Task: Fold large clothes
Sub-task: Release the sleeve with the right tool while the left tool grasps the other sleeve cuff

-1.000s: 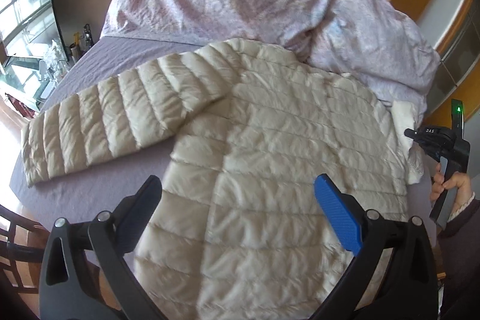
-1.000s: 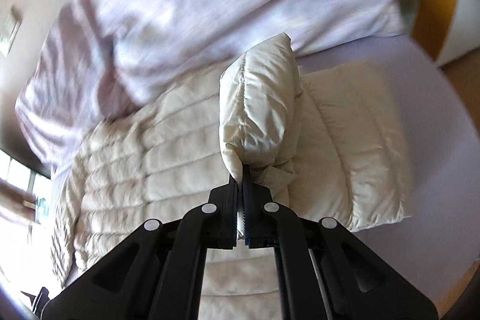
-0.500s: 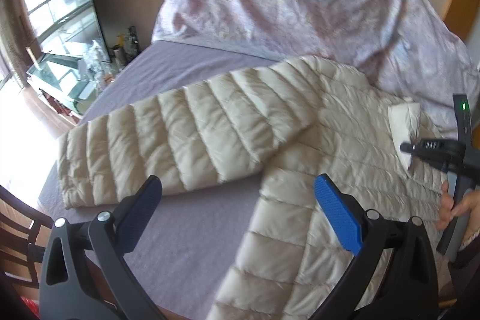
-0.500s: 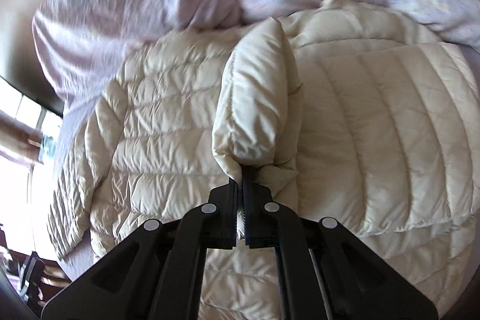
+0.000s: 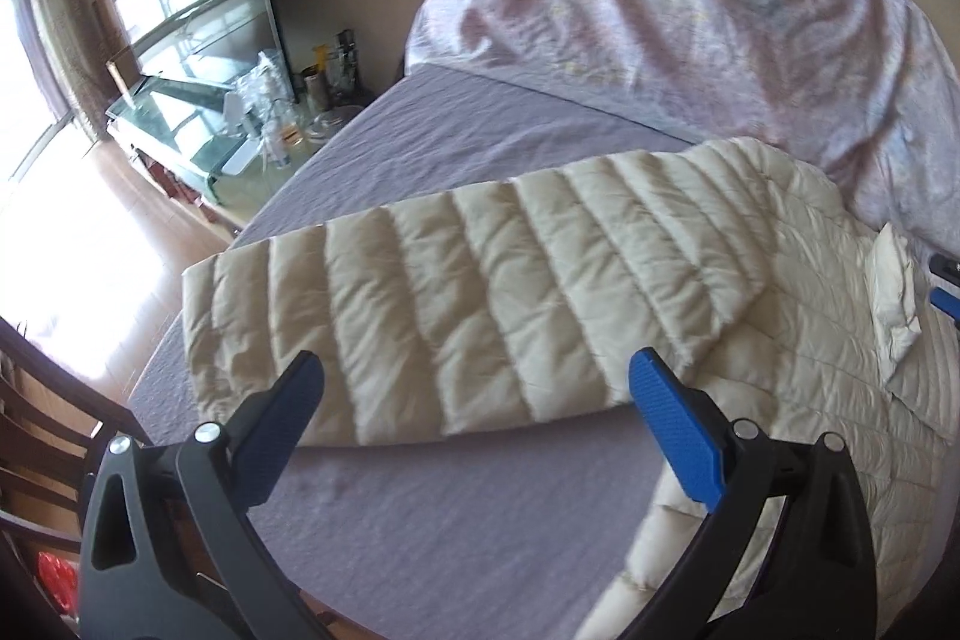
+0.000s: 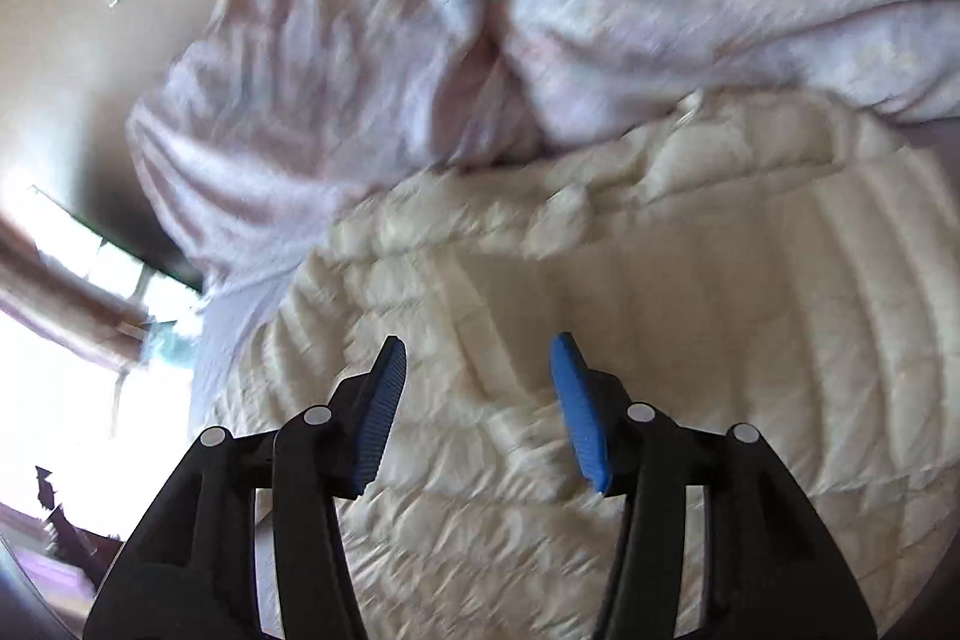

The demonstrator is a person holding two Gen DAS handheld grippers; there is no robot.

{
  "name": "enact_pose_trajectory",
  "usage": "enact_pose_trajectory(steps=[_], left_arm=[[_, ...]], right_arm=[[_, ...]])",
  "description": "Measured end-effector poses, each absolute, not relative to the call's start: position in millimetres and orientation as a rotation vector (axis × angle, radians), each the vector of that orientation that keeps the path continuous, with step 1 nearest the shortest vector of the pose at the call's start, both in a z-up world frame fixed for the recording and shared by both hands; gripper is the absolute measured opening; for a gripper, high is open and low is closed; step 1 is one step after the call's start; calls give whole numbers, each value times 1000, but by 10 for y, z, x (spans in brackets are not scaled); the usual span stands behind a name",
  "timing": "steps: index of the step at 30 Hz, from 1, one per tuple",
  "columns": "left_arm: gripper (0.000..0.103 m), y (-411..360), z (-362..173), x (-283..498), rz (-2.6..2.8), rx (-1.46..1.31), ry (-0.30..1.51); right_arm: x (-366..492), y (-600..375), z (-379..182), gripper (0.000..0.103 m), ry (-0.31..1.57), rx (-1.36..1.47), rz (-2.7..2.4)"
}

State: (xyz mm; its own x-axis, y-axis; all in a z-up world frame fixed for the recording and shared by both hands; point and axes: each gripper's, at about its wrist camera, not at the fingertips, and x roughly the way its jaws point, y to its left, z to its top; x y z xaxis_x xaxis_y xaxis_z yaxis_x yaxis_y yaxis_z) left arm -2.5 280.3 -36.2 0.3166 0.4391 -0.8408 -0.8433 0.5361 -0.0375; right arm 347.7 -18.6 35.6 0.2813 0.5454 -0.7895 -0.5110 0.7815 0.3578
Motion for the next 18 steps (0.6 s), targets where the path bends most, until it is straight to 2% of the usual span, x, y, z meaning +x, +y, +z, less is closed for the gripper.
enact_pose_trajectory(steps=[4,14,18], left_arm=[[101,2962,-393,-177,924,-561,890],[101,3359,-566,-505,966,-646,911],[101,3489,-583,-636,969,-673,912]], right_arm=[[3618,-192,158,46,1113,-5,591],[3382,363,-445,46,1219,-203,552],[3291,482,-546,46,1157,-318,535]])
